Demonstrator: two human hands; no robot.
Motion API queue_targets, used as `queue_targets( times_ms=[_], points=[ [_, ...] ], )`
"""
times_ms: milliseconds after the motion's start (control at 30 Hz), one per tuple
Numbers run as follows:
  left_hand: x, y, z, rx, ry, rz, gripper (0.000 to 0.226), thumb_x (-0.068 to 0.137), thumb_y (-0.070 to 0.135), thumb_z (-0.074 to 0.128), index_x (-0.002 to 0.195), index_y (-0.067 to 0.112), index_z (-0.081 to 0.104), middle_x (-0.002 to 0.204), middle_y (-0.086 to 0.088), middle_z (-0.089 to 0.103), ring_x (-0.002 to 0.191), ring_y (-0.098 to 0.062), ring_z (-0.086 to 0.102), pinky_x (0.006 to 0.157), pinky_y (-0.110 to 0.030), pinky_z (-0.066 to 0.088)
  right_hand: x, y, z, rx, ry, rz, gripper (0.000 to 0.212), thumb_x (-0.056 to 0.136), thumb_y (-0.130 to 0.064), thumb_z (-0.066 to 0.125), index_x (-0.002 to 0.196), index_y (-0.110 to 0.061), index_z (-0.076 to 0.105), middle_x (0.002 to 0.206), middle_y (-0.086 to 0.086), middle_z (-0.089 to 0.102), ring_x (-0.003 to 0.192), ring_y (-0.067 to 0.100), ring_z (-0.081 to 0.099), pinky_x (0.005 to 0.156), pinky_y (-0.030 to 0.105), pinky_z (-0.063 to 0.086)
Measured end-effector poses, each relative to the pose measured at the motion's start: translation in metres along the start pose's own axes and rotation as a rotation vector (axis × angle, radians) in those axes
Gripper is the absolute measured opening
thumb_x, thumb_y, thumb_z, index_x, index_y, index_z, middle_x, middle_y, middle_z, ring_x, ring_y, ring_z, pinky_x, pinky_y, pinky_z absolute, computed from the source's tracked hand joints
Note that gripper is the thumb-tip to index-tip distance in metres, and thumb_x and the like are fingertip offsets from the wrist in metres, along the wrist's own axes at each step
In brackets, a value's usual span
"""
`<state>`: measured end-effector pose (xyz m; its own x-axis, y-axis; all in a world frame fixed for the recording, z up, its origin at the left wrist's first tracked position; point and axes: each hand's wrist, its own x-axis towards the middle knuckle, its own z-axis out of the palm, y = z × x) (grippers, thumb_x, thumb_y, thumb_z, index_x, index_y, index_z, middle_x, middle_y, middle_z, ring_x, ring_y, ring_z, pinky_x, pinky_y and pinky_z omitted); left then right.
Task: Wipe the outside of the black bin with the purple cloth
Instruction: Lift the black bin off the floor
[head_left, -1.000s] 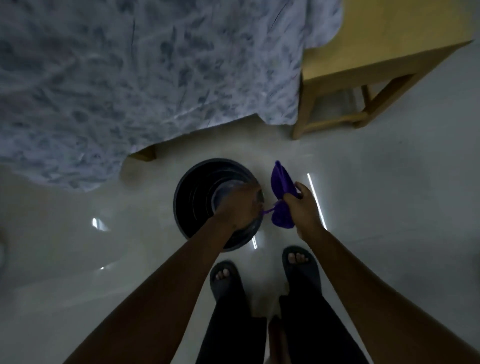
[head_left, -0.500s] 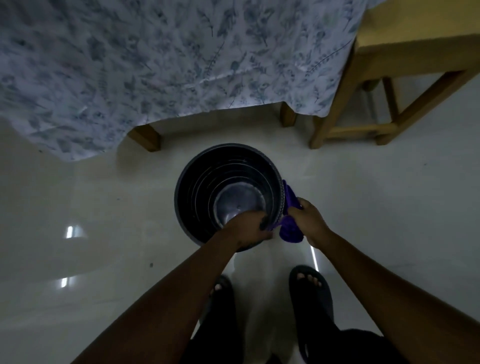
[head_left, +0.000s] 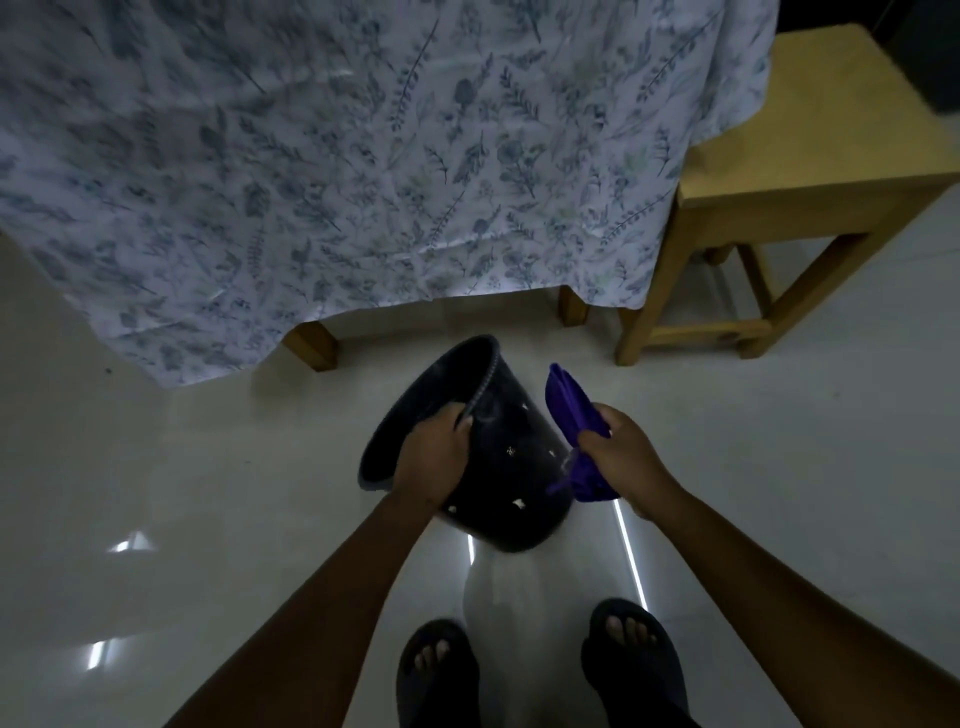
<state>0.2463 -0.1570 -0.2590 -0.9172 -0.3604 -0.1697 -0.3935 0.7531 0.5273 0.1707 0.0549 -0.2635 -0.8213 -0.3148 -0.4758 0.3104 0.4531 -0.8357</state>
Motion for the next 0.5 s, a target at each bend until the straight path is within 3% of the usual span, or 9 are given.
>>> queue_targets(
  times_ms=[167,233,367,500],
  points=[
    [-0.003,-0.022,0.023,-0.179,0.044,-0.162,0.027,0.100,0.027,0.042,0.099,0.008,0.062,0.092,-0.008,0.067,0.082,-0.022,0.061,0.069,-0.026,0.041,0.015,0.011,0.020,-0.142,0.032,-0.107,0.038,0.080,-0.022,0.054,0.118,-0.018,0.057,0.103,0.013,0.058,0.078,0.015,0.060,0.060,0.016,0.043],
    [-0.005,-0.028,0.033,-0.214,0.050,-0.190,0.027,0.100,0.026,0.042,0.092,0.008,0.061,0.086,-0.005,0.063,0.077,-0.019,0.057,0.066,-0.022,0.035,0.013,0.018,0.032,-0.226,0.061,-0.150,0.040,0.083,-0.020,0.054,0.123,-0.020,0.054,0.108,0.009,0.053,0.079,0.013,0.058,0.062,0.015,0.042],
    [-0.006,-0.035,0.048,-0.301,0.062,-0.214,0.028,0.101,0.025,0.041,0.097,0.006,0.062,0.088,-0.005,0.065,0.079,-0.018,0.059,0.060,-0.016,0.039,0.010,0.042,0.057,-0.501,0.044,-0.181,0.054,0.089,-0.018,0.055,0.142,-0.015,0.041,0.126,0.008,0.042,0.110,0.025,0.050,0.090,0.027,0.041],
    [-0.003,-0.036,0.055,-0.327,0.078,-0.230,0.028,0.101,0.024,0.040,0.097,0.006,0.061,0.086,-0.003,0.062,0.076,-0.016,0.056,0.058,-0.008,0.036,0.013,0.058,0.074,-0.957,0.091,-0.297,0.060,0.090,-0.044,0.053,0.141,-0.014,0.041,0.138,0.014,0.040,0.127,0.034,0.037,0.101,0.047,0.036]
  ],
)
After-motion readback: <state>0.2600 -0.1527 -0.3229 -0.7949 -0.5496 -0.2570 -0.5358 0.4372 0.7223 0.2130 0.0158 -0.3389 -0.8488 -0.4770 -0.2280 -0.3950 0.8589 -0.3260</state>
